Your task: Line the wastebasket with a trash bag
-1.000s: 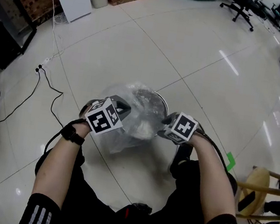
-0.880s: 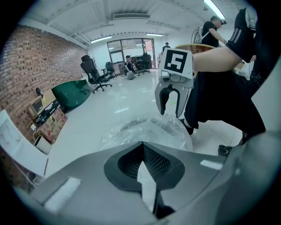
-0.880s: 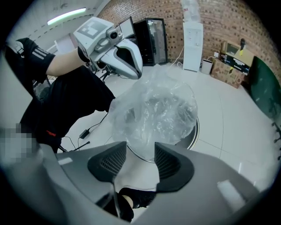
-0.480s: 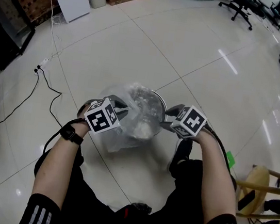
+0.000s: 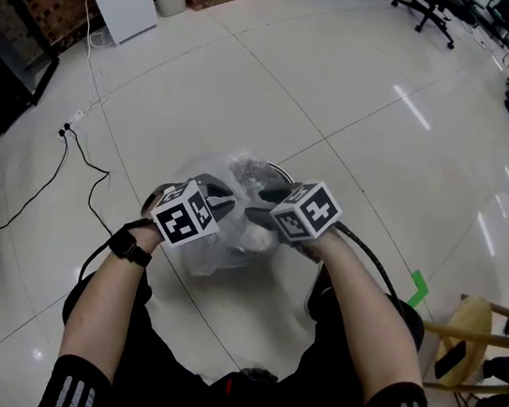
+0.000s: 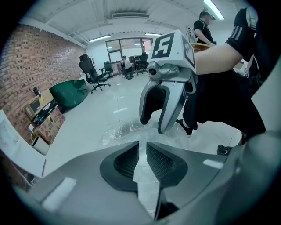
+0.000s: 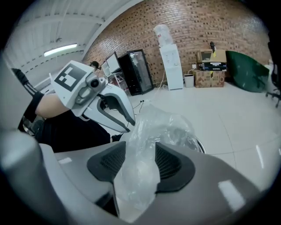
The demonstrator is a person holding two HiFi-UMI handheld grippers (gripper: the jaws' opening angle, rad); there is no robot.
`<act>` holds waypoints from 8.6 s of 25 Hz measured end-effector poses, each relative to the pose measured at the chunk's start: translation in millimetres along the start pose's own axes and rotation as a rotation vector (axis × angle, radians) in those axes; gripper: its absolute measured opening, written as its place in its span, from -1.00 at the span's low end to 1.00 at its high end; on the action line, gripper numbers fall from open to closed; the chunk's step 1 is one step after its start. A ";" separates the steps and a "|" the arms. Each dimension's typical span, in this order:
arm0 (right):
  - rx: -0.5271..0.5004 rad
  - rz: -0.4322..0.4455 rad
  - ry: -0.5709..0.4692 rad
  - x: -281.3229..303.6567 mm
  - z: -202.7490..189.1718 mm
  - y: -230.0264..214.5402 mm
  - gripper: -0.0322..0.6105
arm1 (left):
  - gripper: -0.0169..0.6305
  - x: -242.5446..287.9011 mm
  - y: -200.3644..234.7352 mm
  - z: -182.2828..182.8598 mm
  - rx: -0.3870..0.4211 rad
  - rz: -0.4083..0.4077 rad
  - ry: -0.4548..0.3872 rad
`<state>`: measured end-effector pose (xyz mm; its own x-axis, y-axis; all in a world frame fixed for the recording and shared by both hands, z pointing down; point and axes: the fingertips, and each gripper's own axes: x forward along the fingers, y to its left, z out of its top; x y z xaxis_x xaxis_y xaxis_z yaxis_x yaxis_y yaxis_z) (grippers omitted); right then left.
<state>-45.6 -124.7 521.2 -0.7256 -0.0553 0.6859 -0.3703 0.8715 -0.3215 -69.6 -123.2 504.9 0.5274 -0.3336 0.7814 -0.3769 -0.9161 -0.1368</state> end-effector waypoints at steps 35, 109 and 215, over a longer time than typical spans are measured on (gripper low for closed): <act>-0.161 -0.051 0.127 -86.6 14.0 -7.6 -0.87 | -0.75 58.7 -12.5 36.9 -0.060 -0.048 -0.081; -0.032 -0.203 0.340 -36.4 -72.6 -110.3 -0.87 | -0.66 187.3 1.4 -57.7 0.074 -0.231 0.456; -0.563 -0.190 0.371 -55.8 -74.7 -107.5 -0.13 | -0.51 12.6 6.2 -131.2 -0.236 -0.036 0.323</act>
<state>78.0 -178.9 566.2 -0.3955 -0.1489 0.9063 -0.0414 0.9887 0.1443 -165.3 -103.9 593.8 0.2912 -0.1801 0.9395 -0.5470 -0.8371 0.0091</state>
